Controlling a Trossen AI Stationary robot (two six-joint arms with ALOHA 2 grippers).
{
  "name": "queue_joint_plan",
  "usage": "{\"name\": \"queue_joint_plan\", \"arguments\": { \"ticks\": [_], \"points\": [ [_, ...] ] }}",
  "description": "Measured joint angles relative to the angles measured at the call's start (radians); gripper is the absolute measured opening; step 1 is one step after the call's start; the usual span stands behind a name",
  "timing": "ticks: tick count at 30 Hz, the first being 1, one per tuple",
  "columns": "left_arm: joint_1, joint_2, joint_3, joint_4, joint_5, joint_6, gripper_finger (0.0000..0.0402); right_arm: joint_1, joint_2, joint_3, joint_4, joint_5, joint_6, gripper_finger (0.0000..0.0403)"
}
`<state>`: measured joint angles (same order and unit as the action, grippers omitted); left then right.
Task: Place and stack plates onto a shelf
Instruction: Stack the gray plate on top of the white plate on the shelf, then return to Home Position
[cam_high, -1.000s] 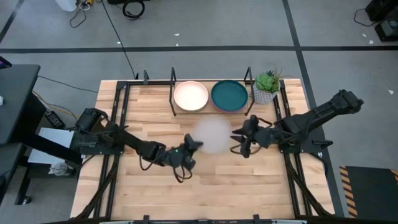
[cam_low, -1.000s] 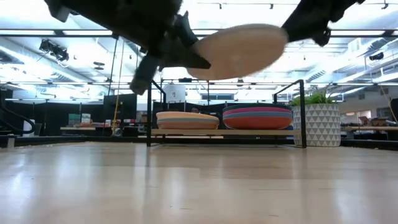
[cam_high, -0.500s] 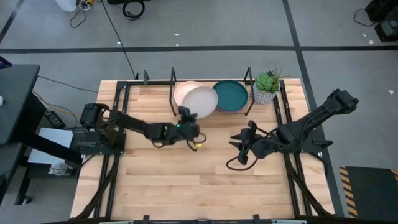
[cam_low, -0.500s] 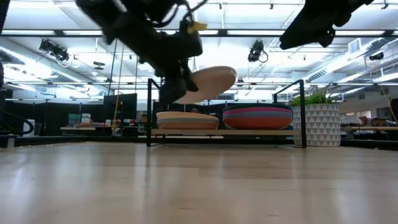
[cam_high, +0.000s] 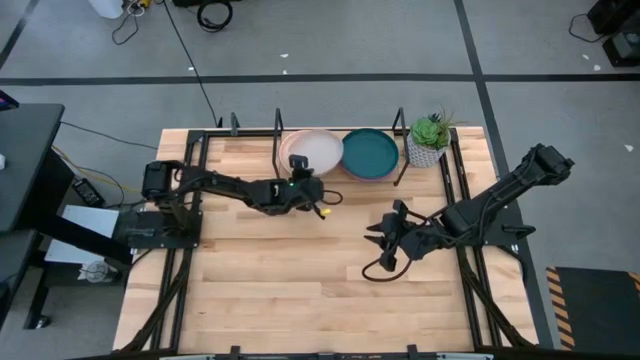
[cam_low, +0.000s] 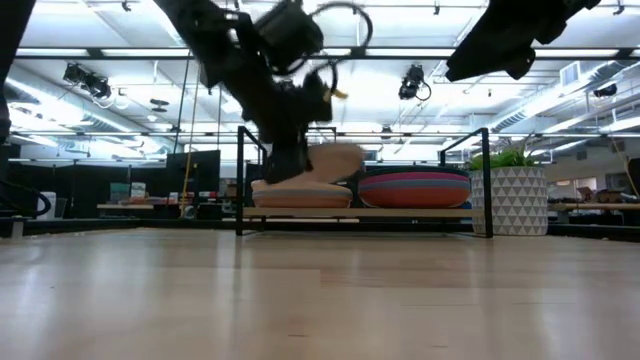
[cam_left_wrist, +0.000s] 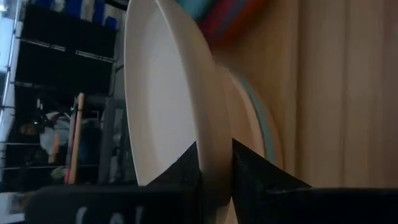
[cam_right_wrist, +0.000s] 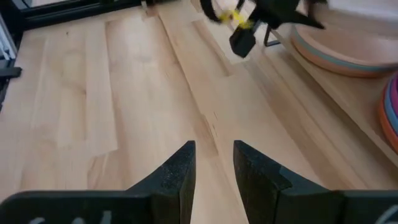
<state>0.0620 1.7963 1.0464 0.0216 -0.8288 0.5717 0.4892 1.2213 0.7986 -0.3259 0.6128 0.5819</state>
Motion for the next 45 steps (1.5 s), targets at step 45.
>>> {"name": "queue_joint_plan", "arguments": {
  "ticks": [45],
  "points": [
    [0.108,-0.145,-0.115,0.04,0.208,-0.115,0.016,0.029,0.001,0.0,0.015,0.022,-0.014,0.0113]
  ]
}}
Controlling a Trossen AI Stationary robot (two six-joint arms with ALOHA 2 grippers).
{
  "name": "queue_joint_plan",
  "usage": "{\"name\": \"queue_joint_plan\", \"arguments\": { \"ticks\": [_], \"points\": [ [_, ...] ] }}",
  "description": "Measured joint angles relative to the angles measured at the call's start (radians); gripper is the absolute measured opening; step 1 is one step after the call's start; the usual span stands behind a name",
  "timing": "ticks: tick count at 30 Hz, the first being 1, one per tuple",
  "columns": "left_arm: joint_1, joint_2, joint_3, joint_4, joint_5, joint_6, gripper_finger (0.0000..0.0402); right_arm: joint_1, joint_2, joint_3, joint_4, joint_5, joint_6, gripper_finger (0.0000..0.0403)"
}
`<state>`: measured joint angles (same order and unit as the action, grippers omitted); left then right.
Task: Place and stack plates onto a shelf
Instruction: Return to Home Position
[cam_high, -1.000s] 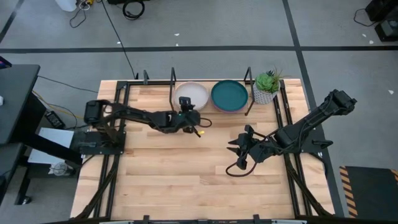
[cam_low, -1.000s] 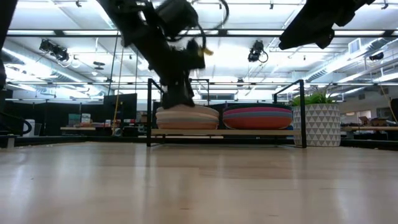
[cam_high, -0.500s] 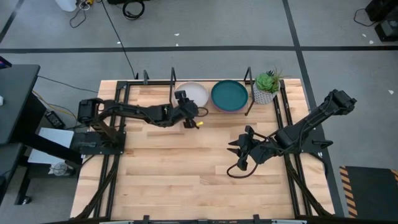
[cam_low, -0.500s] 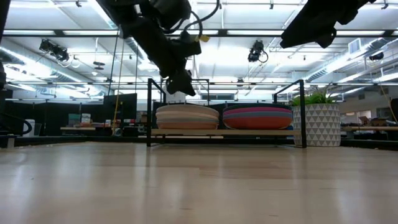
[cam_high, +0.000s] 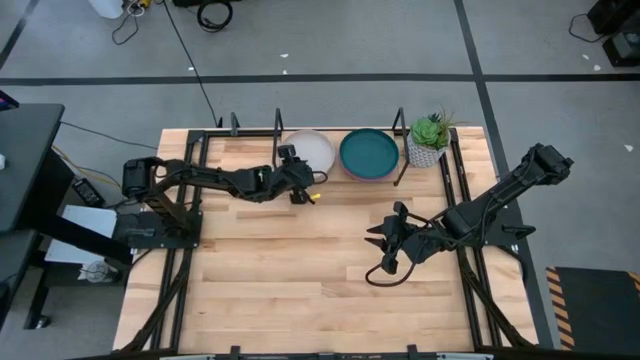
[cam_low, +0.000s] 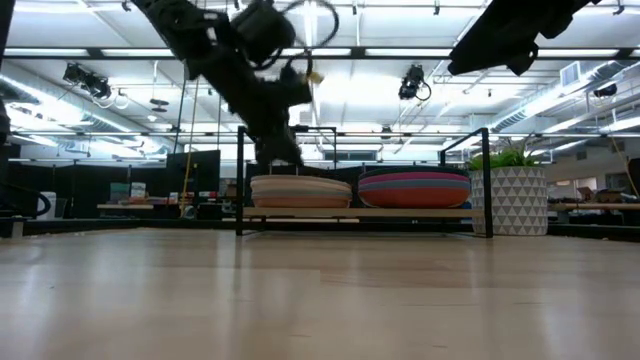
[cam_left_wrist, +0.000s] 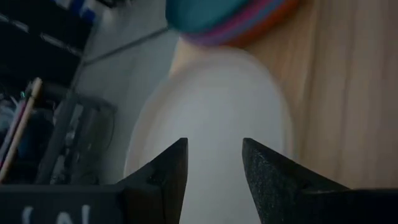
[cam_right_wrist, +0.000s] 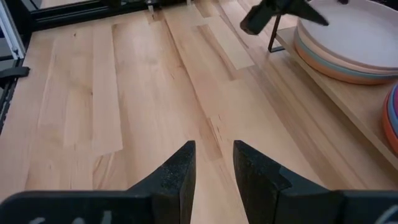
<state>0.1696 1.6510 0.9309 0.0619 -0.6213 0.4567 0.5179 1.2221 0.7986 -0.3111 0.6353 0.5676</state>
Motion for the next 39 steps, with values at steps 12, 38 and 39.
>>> {"name": "queue_joint_plan", "arguments": {
  "ticks": [12,38,39],
  "points": [
    [-0.138,-0.205,0.019,0.034,0.287,-0.07,0.0158,0.031,-0.001,0.0,-0.088,0.06,-0.018,0.0113],
    [-0.24,-0.778,-0.798,0.661,0.483,-0.473,0.0055,-0.26,-0.432,-0.674,0.664,-0.211,-0.283,0.0083],
    [-0.24,-0.795,-0.823,0.679,0.478,-0.478,0.0051,-0.264,-0.442,-0.701,0.707,-0.225,-0.283,0.0083]
  ]
}}
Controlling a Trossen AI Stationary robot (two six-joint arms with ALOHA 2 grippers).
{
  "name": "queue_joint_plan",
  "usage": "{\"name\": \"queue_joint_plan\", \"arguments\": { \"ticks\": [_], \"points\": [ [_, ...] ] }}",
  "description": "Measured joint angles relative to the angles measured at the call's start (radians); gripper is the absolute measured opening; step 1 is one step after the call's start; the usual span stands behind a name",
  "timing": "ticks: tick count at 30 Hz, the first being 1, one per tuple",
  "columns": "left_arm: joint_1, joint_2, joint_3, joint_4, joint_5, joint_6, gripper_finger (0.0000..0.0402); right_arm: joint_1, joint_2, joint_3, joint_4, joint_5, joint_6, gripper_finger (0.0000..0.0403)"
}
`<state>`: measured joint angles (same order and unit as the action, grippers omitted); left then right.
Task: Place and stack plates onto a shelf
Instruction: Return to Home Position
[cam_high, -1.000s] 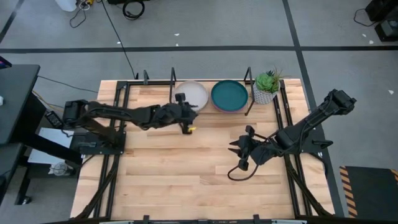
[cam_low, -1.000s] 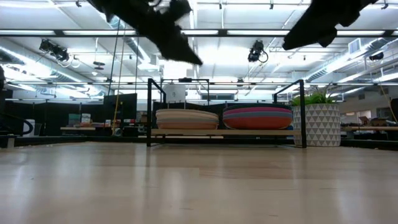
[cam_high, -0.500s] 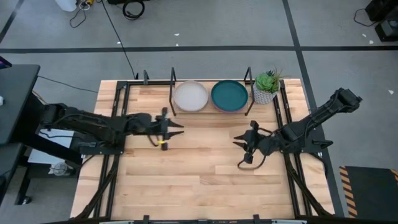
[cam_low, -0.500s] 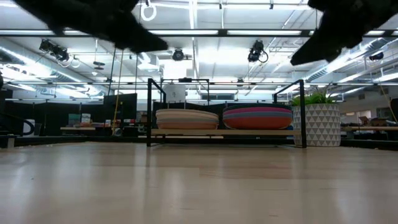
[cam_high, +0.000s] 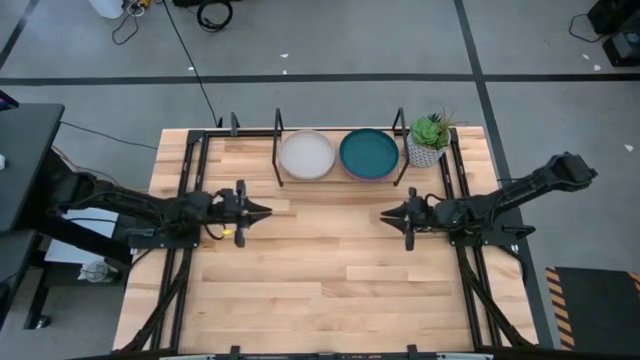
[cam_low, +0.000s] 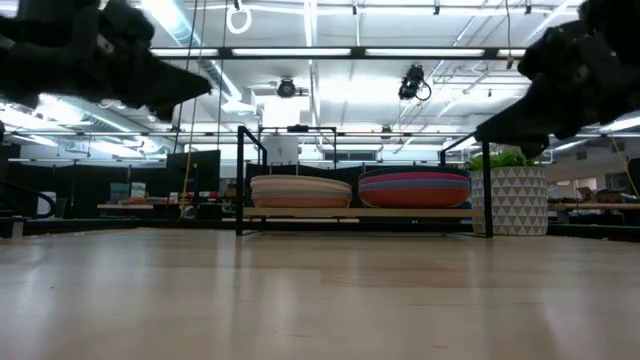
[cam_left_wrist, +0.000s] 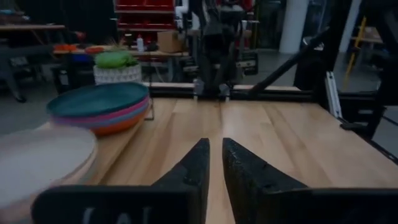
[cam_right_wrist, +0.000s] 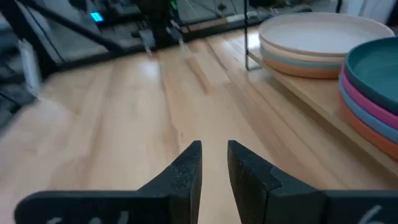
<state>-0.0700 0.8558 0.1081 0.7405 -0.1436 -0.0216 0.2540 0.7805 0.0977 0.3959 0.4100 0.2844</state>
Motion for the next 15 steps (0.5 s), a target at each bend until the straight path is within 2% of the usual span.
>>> {"name": "queue_joint_plan", "arguments": {
  "ticks": [5,9,15],
  "points": [
    [0.0,-0.105,-0.082,0.022,-0.036,-0.021,0.0034,-0.001,-0.072,-0.088,0.087,-0.009,0.001,0.0083],
    [0.0,-0.175,-0.1,-0.013,-0.061,-0.021,0.0025,-0.002,-0.121,-0.092,0.027,0.014,0.008,0.0083],
    [-0.002,-0.249,-0.1,-0.106,-0.066,-0.021,0.0018,-0.002,-0.192,-0.092,-0.034,-0.017,0.008,0.0083]
  ]
}}
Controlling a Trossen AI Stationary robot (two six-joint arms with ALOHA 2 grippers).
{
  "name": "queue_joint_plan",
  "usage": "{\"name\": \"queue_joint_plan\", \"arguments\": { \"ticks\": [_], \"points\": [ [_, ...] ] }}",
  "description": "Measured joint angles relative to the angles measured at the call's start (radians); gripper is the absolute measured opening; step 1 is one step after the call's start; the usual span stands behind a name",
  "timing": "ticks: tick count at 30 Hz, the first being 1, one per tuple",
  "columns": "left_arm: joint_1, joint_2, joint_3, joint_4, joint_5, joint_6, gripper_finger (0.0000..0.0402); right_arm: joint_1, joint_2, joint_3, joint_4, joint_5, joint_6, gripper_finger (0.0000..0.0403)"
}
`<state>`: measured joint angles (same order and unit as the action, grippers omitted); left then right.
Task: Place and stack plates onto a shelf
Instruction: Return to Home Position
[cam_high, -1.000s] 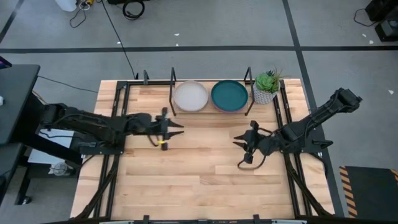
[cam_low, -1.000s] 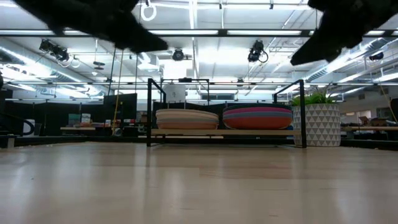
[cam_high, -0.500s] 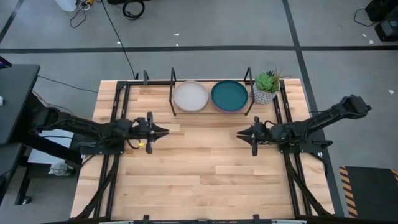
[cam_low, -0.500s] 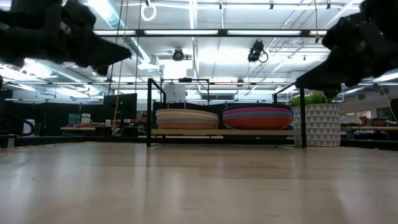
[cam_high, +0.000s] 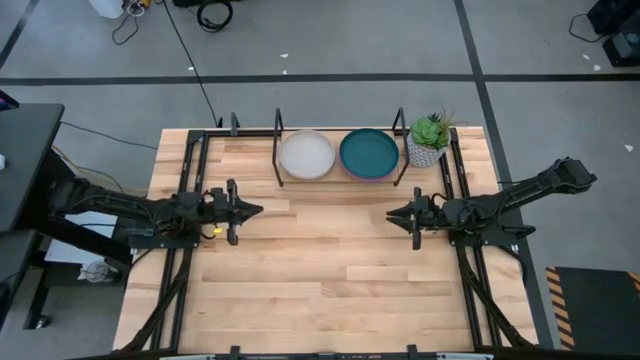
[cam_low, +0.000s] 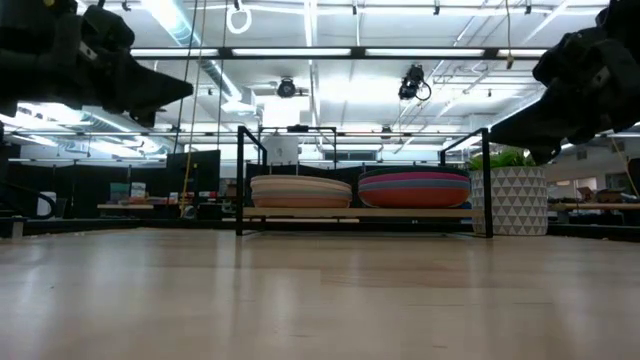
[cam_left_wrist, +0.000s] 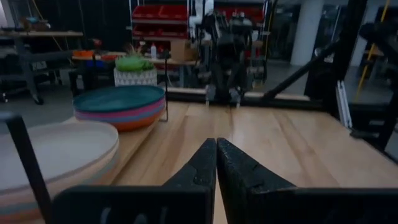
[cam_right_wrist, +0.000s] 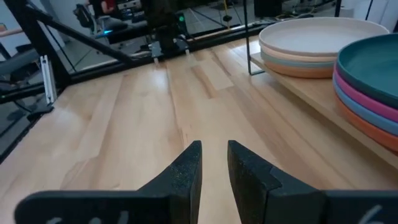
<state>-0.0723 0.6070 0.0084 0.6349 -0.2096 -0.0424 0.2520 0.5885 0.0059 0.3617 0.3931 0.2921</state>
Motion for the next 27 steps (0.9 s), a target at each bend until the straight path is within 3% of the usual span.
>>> {"name": "queue_joint_plan", "arguments": {
  "ticks": [7,14,16,20,27],
  "points": [
    [0.0,-0.095,0.0,-0.133,0.0,0.001,0.0018,0.0,-0.12,0.0,-0.123,0.006,0.0,0.0083],
    [0.0,-0.132,0.0,-0.15,0.0,-0.005,0.0018,0.0,-0.193,0.0,-0.177,0.005,-0.048,0.0083],
    [0.0,-0.131,0.0,-0.171,0.0,-0.019,0.0018,0.002,-0.193,0.0,-0.188,-0.035,-0.079,0.0083],
    [0.0,-0.133,-0.001,-0.176,0.008,-0.024,0.0018,0.005,-0.194,0.0,-0.214,-0.223,-0.134,0.0081],
    [0.0,-0.16,-0.001,-0.092,0.031,0.058,0.0018,0.004,-0.245,0.0,-0.215,-0.26,-0.16,0.006]
  ]
}}
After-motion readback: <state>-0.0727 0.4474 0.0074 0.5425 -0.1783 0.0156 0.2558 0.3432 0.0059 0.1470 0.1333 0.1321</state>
